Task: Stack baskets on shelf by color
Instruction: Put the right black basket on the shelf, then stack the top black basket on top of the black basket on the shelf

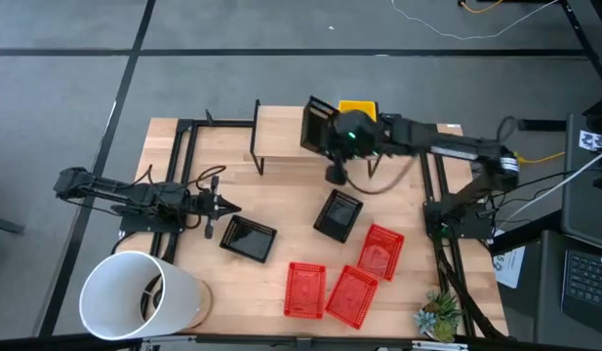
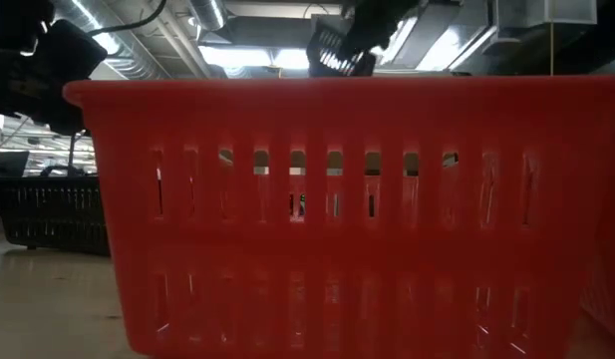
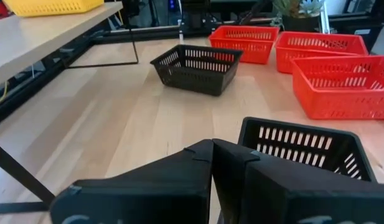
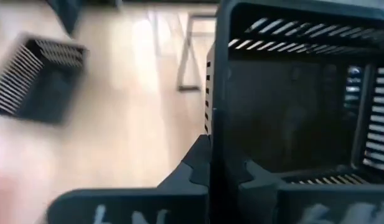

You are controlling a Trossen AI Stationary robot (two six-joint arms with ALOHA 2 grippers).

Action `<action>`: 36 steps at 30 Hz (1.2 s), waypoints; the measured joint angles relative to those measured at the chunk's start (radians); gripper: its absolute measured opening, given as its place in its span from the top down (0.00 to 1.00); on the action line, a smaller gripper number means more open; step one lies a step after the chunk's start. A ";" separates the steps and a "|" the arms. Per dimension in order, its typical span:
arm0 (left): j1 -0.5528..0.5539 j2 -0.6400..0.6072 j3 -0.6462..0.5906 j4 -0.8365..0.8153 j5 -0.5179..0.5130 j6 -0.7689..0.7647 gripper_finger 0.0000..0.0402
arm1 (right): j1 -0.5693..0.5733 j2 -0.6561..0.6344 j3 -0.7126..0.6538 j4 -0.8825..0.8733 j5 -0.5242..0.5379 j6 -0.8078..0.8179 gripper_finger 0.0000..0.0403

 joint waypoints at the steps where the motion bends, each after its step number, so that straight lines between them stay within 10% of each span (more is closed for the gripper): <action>1: 0.000 0.000 0.000 0.000 0.000 0.000 1.00 | -0.020 0.036 0.040 -0.037 -0.002 -0.041 1.00; 12: 0.000 0.000 0.000 -0.015 0.000 0.000 1.00 | -0.107 0.384 0.408 -0.408 0.034 -0.216 1.00; 36: 0.000 0.000 0.000 -0.016 0.000 -0.003 1.00 | -0.108 0.422 0.412 -0.456 0.067 -0.167 0.77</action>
